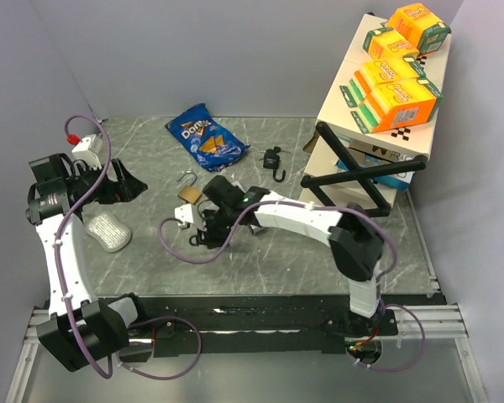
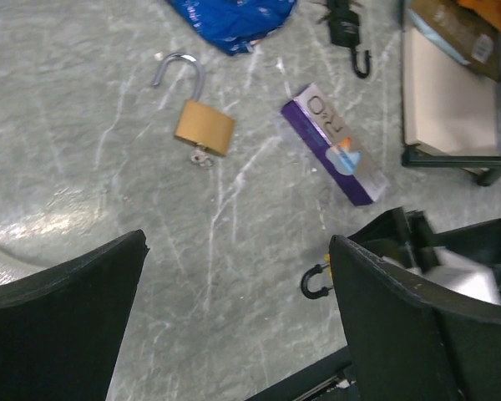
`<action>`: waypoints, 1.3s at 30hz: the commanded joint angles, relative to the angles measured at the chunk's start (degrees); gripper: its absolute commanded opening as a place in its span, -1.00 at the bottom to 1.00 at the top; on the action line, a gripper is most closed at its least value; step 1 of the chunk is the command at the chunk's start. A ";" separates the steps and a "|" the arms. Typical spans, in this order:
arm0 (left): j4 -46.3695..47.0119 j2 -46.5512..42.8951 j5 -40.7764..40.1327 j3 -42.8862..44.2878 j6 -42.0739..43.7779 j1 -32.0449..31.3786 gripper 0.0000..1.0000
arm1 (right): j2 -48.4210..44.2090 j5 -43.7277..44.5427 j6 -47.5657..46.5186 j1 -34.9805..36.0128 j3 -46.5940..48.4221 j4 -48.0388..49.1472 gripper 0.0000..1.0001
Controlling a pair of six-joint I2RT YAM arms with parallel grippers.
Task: Lock with the key
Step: Pick up the lock from the center of the board.
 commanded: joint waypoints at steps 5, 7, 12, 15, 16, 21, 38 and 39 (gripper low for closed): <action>-4.06 -0.91 18.26 1.87 7.61 -0.08 0.96 | -17.20 -1.65 2.12 -0.88 -1.84 8.65 -1.00; -7.23 -1.44 20.55 2.04 13.49 -0.34 0.96 | -19.85 -0.94 1.95 -0.79 -3.79 12.16 -1.00; -19.10 -1.44 24.77 1.87 25.36 -2.62 0.98 | -26.10 -1.47 0.28 -0.88 -7.84 15.17 -1.00; -20.87 -2.40 25.74 0.56 27.49 -6.39 0.91 | -27.42 -1.47 -0.86 -0.88 -8.37 15.09 -1.00; -19.91 -2.75 25.57 -0.06 26.45 -9.10 0.89 | -27.68 -1.38 -1.04 -0.79 -8.37 15.00 -1.00; -6.22 -6.87 24.43 -6.28 10.57 -17.63 0.79 | -27.95 -0.77 -1.04 -0.27 -8.45 14.47 -1.00; 2.43 -6.36 19.32 -8.42 4.89 -27.24 0.33 | -29.97 2.22 -2.71 3.34 -8.28 13.85 -1.00; 1.55 -6.27 19.41 -8.41 5.25 -27.24 0.29 | -30.06 2.40 -2.80 3.43 -8.37 13.85 -1.00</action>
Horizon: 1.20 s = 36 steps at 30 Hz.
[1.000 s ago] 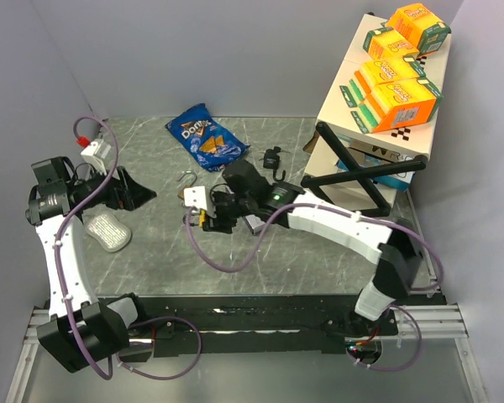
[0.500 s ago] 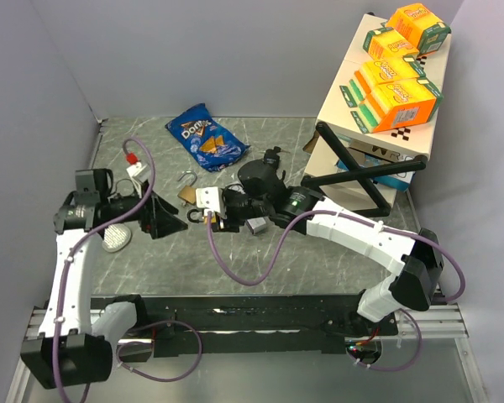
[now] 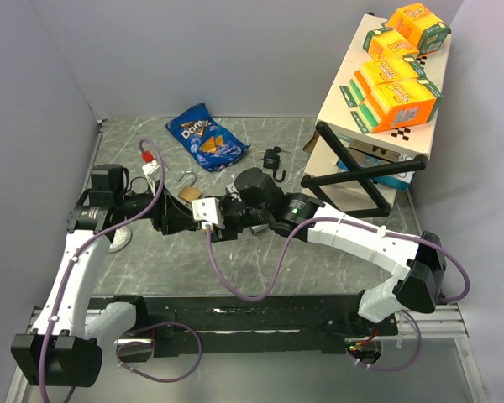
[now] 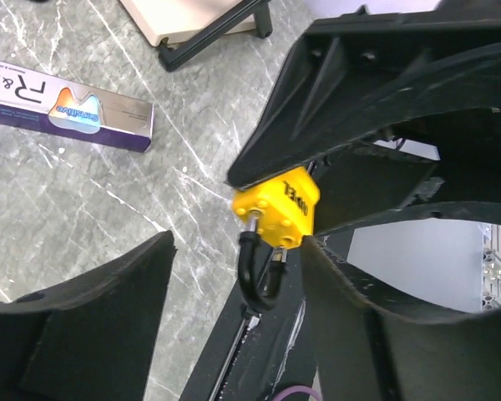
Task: Lock with the key
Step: Pick up the lock from the center of the board.
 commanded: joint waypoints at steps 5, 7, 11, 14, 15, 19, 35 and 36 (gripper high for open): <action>-0.31 1.07 1.38 0.04 1.67 -0.31 0.01 | -4.60 1.00 -1.68 0.30 0.13 4.15 -1.00; -0.14 1.16 2.17 -0.22 1.58 -0.22 -0.12 | -4.86 1.18 -1.51 0.48 -0.39 4.33 -1.00; -1.98 1.51 3.49 0.22 3.42 -0.31 -0.19 | -5.12 1.88 -1.07 0.30 -0.92 4.76 -1.00; -2.86 2.04 3.84 0.48 4.47 -0.75 -0.51 | -5.13 1.71 0.07 0.30 -0.58 4.51 -1.00; -3.38 2.13 4.02 0.66 5.09 -0.92 -0.93 | -5.12 1.10 0.51 0.39 -0.23 4.15 -0.86; 0.99 1.69 4.72 0.22 0.88 -1.36 -0.98 | -5.03 -1.28 2.71 -0.13 0.40 2.92 -0.59; 2.51 -1.04 0.16 -1.28 -0.19 -3.91 0.25 | -7.32 -3.13 2.45 -0.31 -2.33 5.47 -1.00; 1.46 -0.69 0.33 -0.93 0.78 -4.00 0.20 | -7.41 -3.13 2.36 -0.31 -2.42 5.47 -1.00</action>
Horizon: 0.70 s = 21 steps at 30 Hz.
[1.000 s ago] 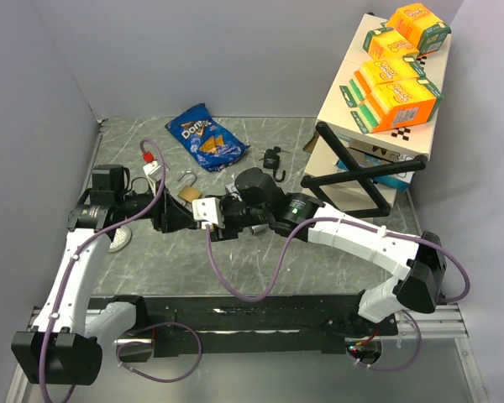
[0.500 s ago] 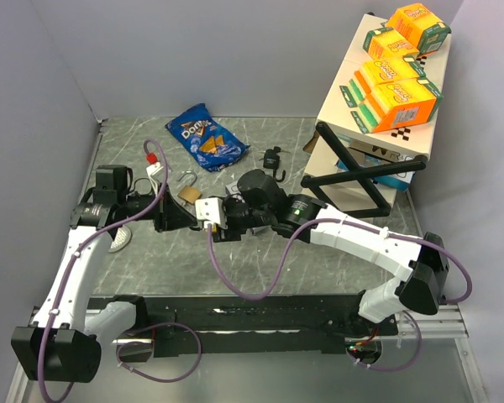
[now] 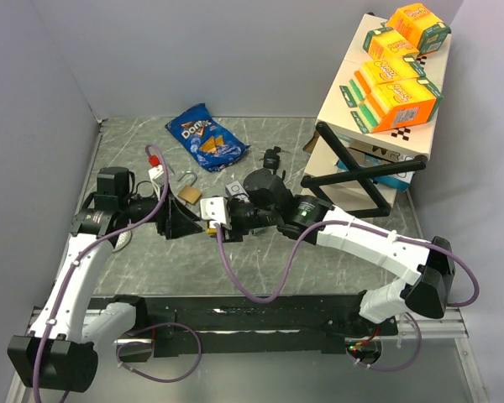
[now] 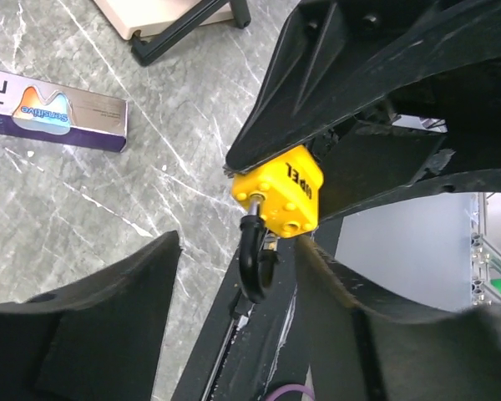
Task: Lock with the key
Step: Pick up the lock from the center of the board, then lock the lock.
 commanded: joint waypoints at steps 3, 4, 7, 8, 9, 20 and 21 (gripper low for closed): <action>-2.12 1.20 0.46 1.57 3.85 -0.72 -0.13 | -4.26 -2.10 -0.44 0.12 -0.06 5.16 -1.00; -2.38 1.46 0.73 1.66 4.29 -0.72 -0.24 | -4.44 -2.10 -0.44 0.12 -0.15 5.08 -1.00; -3.79 2.17 1.69 2.18 5.70 -0.81 -0.78 | -4.62 -2.10 -0.79 0.04 -0.32 4.55 -1.00; -4.23 2.08 1.61 2.27 6.13 -0.81 -0.98 | -4.70 -2.45 -0.79 0.04 -0.41 4.03 -1.00; -4.23 1.91 1.43 2.36 6.31 -0.81 -0.98 | -4.70 -2.98 -0.97 0.04 -0.32 3.50 -0.98; 0.60 -3.28 -0.33 3.41 6.49 -0.81 -0.98 | -8.91 -8.16 7.90 -4.27 -0.23 -3.36 1.00; 0.25 -3.80 -0.24 3.85 7.71 -0.81 -0.98 | -9.27 -8.78 8.43 -5.31 -0.41 -3.80 1.00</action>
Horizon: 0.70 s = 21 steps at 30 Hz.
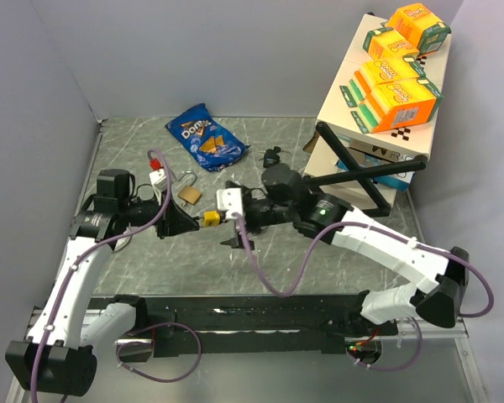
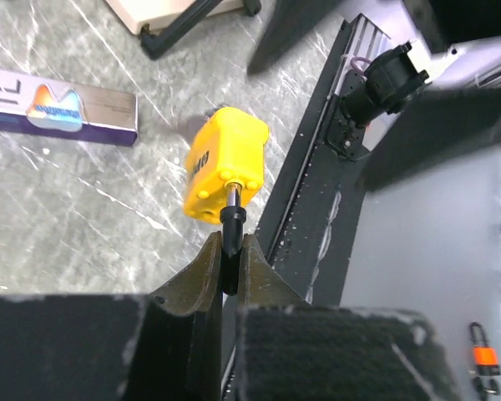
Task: Lock with the key
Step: Lock the lock.
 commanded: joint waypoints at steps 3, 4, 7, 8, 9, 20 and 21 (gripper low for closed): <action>2.78 -3.33 2.34 4.66 4.36 0.06 -0.98 | -5.96 -6.82 5.45 -3.62 -0.37 -1.99 1.00; 2.52 -3.33 2.52 5.10 4.88 -0.02 -0.98 | -6.31 -7.70 5.62 -3.62 -0.63 -1.90 1.00; 1.30 -3.24 2.96 7.56 7.00 -0.55 -0.98 | -5.44 -9.02 6.67 -3.54 0.50 -2.34 1.00; 0.77 -3.07 2.96 8.09 7.35 -0.81 -0.98 | -5.08 -9.98 6.94 -3.62 0.85 -2.60 1.00; -0.37 -2.46 3.22 9.14 8.83 -1.25 -0.98 | -4.73 -10.43 7.29 -3.62 1.21 -2.52 1.00; -1.96 -3.59 3.05 11.78 9.02 -4.07 -0.98 | -0.69 -15.00 11.07 -5.38 2.79 1.17 1.00; -2.31 -3.42 3.13 12.05 9.37 -4.33 -0.98 | -0.51 -15.17 11.16 -5.29 2.79 1.52 1.00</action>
